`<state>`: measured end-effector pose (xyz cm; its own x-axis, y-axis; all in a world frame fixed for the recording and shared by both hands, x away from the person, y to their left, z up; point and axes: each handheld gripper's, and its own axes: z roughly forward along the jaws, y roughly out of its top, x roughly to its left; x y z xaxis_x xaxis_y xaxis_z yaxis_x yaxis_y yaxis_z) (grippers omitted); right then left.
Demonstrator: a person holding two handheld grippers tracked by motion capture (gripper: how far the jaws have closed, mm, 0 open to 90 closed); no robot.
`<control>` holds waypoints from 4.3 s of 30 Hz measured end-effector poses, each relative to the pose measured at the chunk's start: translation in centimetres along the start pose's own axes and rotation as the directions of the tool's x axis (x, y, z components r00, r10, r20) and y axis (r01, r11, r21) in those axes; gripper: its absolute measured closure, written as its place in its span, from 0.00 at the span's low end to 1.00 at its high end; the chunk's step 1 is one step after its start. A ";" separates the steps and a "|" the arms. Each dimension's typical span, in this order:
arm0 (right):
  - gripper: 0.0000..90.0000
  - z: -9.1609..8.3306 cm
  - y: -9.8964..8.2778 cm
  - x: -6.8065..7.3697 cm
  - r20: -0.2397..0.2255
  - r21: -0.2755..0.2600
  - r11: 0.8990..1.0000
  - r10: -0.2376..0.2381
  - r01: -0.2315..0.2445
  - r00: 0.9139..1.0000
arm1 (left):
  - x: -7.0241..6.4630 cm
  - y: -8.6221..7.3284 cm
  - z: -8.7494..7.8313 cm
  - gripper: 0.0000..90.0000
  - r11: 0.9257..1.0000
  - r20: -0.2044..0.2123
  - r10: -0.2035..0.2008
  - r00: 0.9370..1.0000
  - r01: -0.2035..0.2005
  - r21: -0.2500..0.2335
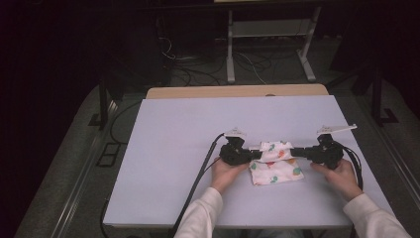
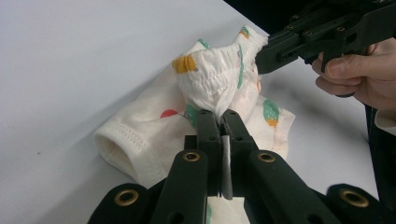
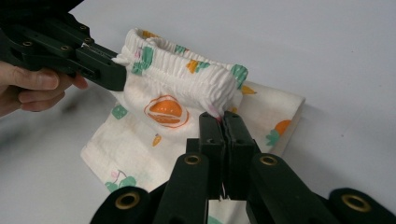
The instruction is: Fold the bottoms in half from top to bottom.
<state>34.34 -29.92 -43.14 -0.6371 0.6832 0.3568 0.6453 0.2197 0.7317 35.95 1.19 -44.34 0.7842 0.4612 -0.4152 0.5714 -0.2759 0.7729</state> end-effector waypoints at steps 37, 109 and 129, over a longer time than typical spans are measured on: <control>0.52 0.9 2.3 0.6 -0.090 -0.044 0.996 0.072 -0.076 0.993 | -0.3 -1.6 0.9 0.97 1.000 0.005 0.012 1.000 -0.012 0.024; 0.98 6.8 6.7 0.2 -0.067 0.339 0.940 0.054 -0.028 0.996 | -1.4 -1.3 0.0 0.56 0.995 -0.019 0.088 0.996 -0.089 -0.052; 0.98 3.3 3.8 3.8 -0.036 0.352 0.936 0.027 -0.013 0.999 | -0.4 -1.0 -1.2 0.33 0.986 -0.060 -0.020 0.998 0.010 -0.166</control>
<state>35.76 -24.22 -40.90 -0.6340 0.6637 0.3969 0.7604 0.4417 0.4760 34.81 2.33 -44.34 0.7567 0.5166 -0.4007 0.5309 -0.1278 0.8377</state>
